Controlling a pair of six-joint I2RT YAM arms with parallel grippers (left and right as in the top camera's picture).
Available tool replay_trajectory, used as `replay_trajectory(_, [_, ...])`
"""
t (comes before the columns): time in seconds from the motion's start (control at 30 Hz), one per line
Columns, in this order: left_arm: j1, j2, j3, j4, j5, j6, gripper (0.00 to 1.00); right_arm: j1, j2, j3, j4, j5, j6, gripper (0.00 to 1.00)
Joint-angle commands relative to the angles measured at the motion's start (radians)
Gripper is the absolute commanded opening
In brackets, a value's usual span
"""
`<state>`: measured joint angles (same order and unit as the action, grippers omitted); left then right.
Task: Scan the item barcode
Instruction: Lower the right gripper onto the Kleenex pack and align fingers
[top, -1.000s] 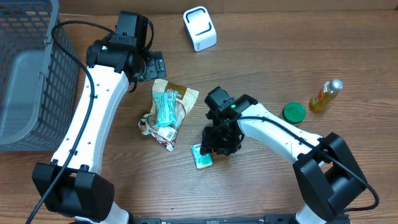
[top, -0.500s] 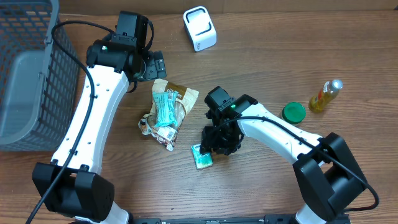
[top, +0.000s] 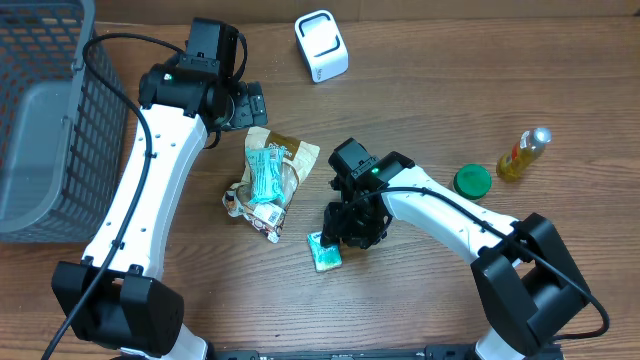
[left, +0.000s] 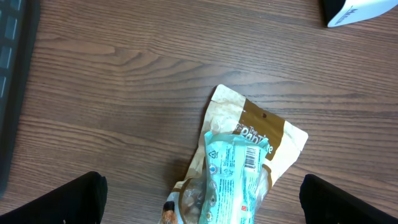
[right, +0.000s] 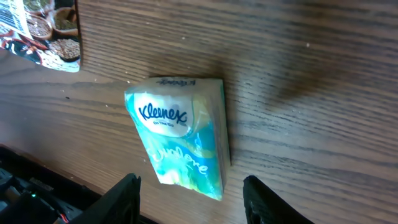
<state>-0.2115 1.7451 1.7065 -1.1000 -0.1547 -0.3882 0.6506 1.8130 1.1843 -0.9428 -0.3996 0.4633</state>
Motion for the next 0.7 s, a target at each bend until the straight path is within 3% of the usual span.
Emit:
replay_trajectory(0.0, [-0.005,-0.012,0.017,0.000,-0.010,0.015,1.00,0.006,-0.016,-0.007,0.006,0.013,0.001,0.50])
replay_trajectory(0.67, [-0.005,-0.012,0.017,0.000,-0.010,0.015,1.00,0.006,-0.016,-0.007,0.006,0.017,0.001,0.49])
